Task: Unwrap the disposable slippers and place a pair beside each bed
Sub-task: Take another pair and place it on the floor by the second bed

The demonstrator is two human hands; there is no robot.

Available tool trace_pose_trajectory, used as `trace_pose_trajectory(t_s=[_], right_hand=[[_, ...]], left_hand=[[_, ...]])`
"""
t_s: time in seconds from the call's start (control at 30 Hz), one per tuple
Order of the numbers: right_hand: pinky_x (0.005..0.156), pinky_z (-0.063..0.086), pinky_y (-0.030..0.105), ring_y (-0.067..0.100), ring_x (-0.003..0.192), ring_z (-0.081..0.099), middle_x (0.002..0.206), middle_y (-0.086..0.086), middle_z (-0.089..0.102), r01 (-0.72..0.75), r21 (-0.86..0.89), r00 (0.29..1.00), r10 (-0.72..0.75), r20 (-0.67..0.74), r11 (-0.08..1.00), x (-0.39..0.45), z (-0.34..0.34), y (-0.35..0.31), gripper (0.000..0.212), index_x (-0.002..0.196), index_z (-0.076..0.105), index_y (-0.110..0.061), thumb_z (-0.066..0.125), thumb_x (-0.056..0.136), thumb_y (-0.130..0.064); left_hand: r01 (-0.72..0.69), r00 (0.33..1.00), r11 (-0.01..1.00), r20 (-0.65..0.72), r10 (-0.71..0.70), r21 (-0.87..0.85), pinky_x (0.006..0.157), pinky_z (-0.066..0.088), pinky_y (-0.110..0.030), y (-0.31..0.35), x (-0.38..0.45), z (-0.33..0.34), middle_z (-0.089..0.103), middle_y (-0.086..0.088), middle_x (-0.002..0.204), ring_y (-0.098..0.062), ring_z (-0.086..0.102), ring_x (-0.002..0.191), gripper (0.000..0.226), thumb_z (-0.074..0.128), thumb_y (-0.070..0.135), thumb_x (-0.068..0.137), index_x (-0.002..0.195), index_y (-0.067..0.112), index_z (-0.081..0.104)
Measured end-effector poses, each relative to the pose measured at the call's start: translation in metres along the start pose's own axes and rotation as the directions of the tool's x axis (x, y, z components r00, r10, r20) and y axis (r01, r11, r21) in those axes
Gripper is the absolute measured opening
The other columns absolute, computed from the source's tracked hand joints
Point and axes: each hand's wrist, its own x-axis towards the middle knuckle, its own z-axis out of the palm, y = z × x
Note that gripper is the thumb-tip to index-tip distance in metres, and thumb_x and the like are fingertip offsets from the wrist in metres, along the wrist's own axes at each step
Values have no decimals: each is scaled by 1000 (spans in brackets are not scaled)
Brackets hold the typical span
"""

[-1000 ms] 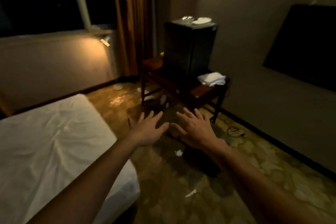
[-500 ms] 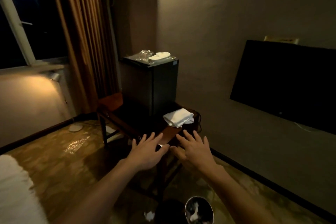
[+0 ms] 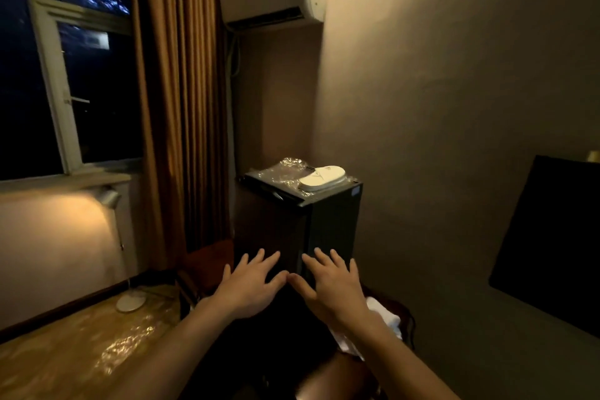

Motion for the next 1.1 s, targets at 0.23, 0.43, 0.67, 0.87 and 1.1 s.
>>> trace_pose_trajectory(t_s=[0.23, 0.43, 0.67, 0.87, 1.1], right_hand=[[124, 5, 63, 26, 158, 5, 170, -3, 17, 8, 1, 1000, -8, 22, 1000, 156, -6, -9, 71, 158, 26, -37, 25, 97, -72], [124, 2, 63, 25, 158, 4, 170, -3, 16, -34, -111, 993, 21, -117, 993, 290, -1, 8, 81, 158, 25, -38, 23, 90, -81], [123, 5, 65, 25, 158, 7, 170, -4, 19, -178, -116, 969, 154, -193, 977, 401, -3, 35, 70, 157, 27, -39, 21, 96, -74], [122, 17, 56, 24, 157, 14, 169, -3, 23, -361, -114, 909, 322, -263, 925, 452, -10, 71, 68, 155, 32, -37, 23, 98, -71], [115, 30, 51, 25, 149, 30, 164, -1, 33, -592, -65, 778, 548, -308, 803, 485, -6, 90, 70, 156, 32, -33, 29, 97, -71]], left_hand=[[-13, 999, 999, -50, 15, 29, 123, -2, -60, -41, 129, -56, 5, 4, 171, -29, -2, 157, 65, 30, 66, 99, 158, 45, 14], [-14, 998, 997, -57, 19, 80, 123, -2, -59, -68, 259, -92, 5, 2, 171, -31, -2, 157, 69, 30, 70, 97, 159, 44, 13], [-189, 980, 976, -36, 193, 105, 123, 3, -61, -57, 401, -119, 5, 1, 171, -34, 1, 157, 67, 28, 70, 97, 158, 45, 15], [-366, 931, 926, 52, 363, 92, 123, 16, -60, -35, 502, -120, 8, -1, 171, -40, 7, 155, 70, 31, 73, 95, 158, 46, 16], [-607, 788, 793, 90, 609, -55, 106, 46, -38, -16, 583, -108, 57, -8, 147, -27, 56, 132, 67, 48, 54, 98, 158, 33, 27]])
